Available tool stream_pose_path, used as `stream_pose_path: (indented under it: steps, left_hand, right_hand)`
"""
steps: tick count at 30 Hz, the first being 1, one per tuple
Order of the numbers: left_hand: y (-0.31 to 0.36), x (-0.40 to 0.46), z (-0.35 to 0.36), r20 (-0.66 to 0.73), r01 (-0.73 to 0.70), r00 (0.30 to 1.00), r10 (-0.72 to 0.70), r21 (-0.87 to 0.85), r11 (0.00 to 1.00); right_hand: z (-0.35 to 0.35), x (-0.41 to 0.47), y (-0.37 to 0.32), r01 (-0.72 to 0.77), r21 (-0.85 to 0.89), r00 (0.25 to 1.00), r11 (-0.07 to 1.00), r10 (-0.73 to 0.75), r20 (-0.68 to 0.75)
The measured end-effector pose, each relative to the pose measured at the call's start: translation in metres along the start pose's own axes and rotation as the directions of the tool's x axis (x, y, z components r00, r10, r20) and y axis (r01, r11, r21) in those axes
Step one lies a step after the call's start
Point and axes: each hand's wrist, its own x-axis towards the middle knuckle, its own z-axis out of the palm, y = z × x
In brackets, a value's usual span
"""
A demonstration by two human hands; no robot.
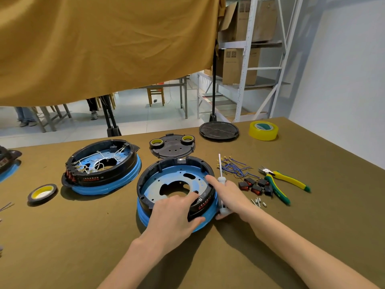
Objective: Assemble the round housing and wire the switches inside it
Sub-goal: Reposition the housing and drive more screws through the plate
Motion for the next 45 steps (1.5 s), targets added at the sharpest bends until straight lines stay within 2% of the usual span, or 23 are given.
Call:
stream_pose_path:
  steps: [2,5,9,11,17,20,23,29,37,40,42,45]
  left_hand:
    - [-0.009,0.000,-0.003,0.044,-0.007,0.999,0.007,-0.008,1.000]
    - [-0.022,-0.005,-0.008,0.091,-0.016,0.996,0.018,-0.018,1.000]
    - [-0.021,-0.008,-0.007,0.058,-0.020,0.998,0.020,0.000,1.000]
    - [-0.018,-0.006,-0.004,0.031,-0.019,0.999,0.018,0.044,0.999]
    - [-0.020,-0.005,-0.002,0.002,-0.003,1.000,0.003,0.053,0.999]
    - [-0.023,-0.006,-0.003,-0.035,-0.025,0.999,0.026,0.036,0.999]
    - [-0.023,-0.006,-0.003,-0.067,-0.035,0.997,0.037,0.042,0.999]
    - [-0.017,-0.009,-0.001,-0.109,-0.031,0.993,0.037,0.056,0.998]
    - [-0.014,-0.011,-0.001,-0.104,-0.014,0.994,0.018,0.036,0.999]
    - [-0.015,-0.011,0.000,-0.111,-0.015,0.994,0.020,0.042,0.999]
    - [-0.015,-0.011,0.001,-0.128,-0.020,0.992,0.025,0.039,0.999]
    - [-0.016,-0.012,0.002,-0.132,-0.024,0.991,0.029,0.040,0.999]
  right_hand:
    - [-0.004,-0.005,-0.006,0.053,-0.267,0.999,0.962,-0.052,0.009]
    - [-0.009,-0.008,-0.005,0.071,-0.605,0.982,0.793,-0.160,-0.095]
    - [-0.015,-0.005,0.013,0.067,-0.769,0.942,0.636,-0.294,-0.162]
    - [-0.015,-0.004,0.021,0.055,-0.812,0.941,0.582,-0.303,-0.154]
    - [-0.011,-0.009,0.020,0.067,-0.849,0.908,0.525,-0.384,-0.165]
    - [-0.028,-0.015,0.015,0.070,-0.812,0.877,0.580,-0.424,-0.227]
    - [-0.054,-0.022,0.018,0.011,-0.779,0.870,0.627,-0.389,-0.301]
    - [-0.075,-0.037,0.035,-0.021,-0.775,0.934,0.632,-0.265,-0.242]
    - [-0.063,-0.045,0.045,0.022,-0.801,0.908,0.598,-0.347,-0.234]
    - [-0.065,-0.043,0.042,0.018,-0.745,0.903,0.667,-0.330,-0.274]
    - [-0.074,-0.043,0.040,0.004,-0.706,0.872,0.708,-0.348,-0.343]
    - [-0.087,-0.043,0.043,-0.032,-0.707,0.892,0.706,-0.299,-0.338]
